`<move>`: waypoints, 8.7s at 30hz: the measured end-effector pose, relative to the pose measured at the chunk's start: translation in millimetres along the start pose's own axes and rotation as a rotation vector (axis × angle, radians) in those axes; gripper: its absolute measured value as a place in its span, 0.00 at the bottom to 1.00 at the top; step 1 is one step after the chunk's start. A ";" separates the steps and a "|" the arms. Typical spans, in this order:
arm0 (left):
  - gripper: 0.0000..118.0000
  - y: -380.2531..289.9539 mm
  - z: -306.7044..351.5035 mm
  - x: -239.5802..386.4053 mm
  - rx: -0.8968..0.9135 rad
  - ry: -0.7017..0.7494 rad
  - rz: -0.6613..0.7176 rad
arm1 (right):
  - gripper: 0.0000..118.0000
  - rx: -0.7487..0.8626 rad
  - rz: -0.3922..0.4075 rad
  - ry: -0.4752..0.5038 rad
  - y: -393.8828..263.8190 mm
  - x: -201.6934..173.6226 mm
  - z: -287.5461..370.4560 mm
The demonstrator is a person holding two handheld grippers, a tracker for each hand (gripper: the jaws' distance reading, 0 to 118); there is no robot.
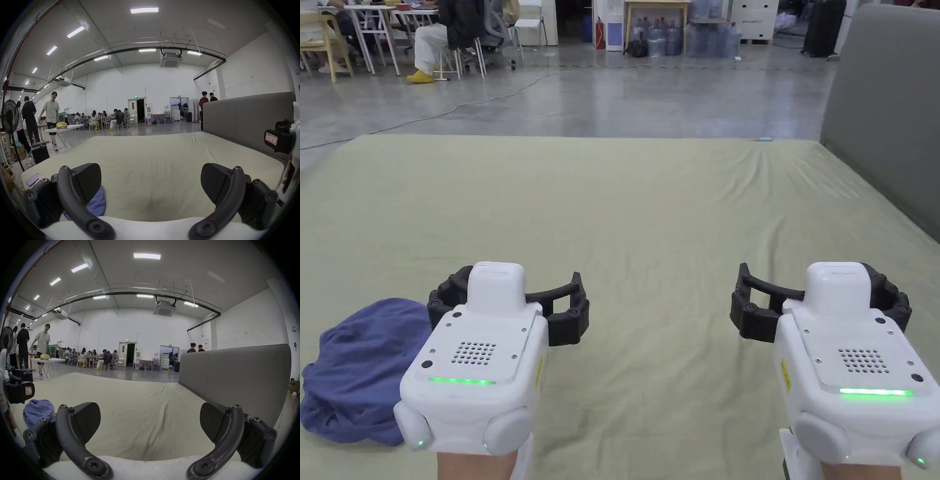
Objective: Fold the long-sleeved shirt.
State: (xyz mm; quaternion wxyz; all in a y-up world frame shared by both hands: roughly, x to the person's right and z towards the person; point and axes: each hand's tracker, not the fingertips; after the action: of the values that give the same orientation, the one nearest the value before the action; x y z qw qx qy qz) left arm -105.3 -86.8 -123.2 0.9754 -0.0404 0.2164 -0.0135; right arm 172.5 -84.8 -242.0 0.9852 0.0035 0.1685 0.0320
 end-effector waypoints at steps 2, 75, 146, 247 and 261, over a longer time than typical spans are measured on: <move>1.00 0.9 0.1 0.1 -0.004 0.001 -0.001 | 1.00 -0.002 0.001 -0.001 0.5 -0.3 0.2; 0.00 18.3 35.8 -82.5 -0.024 0.290 0.063 | 0.00 0.016 -0.034 0.202 24.1 -97.2 -16.1; 0.99 5.8 -177.0 141.0 -0.550 -0.498 0.170 | 0.00 -0.206 -0.096 -0.067 -26.3 48.3 -47.2; 0.01 365.5 -314.2 -59.5 -0.130 -0.076 0.094 | 0.09 -0.096 -0.101 0.307 355.0 -27.6 -375.9; 0.01 7.4 -361.5 -28.8 -0.717 -0.131 0.169 | 0.09 -0.628 -0.228 0.270 -33.1 -25.1 -373.9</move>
State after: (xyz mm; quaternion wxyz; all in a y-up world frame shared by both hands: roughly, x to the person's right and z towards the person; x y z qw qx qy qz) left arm -284.3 -104.5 -438.1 0.9088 -0.3619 0.1469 0.1465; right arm 26.7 -120.9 -586.9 0.9043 -0.3224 0.2783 -0.0276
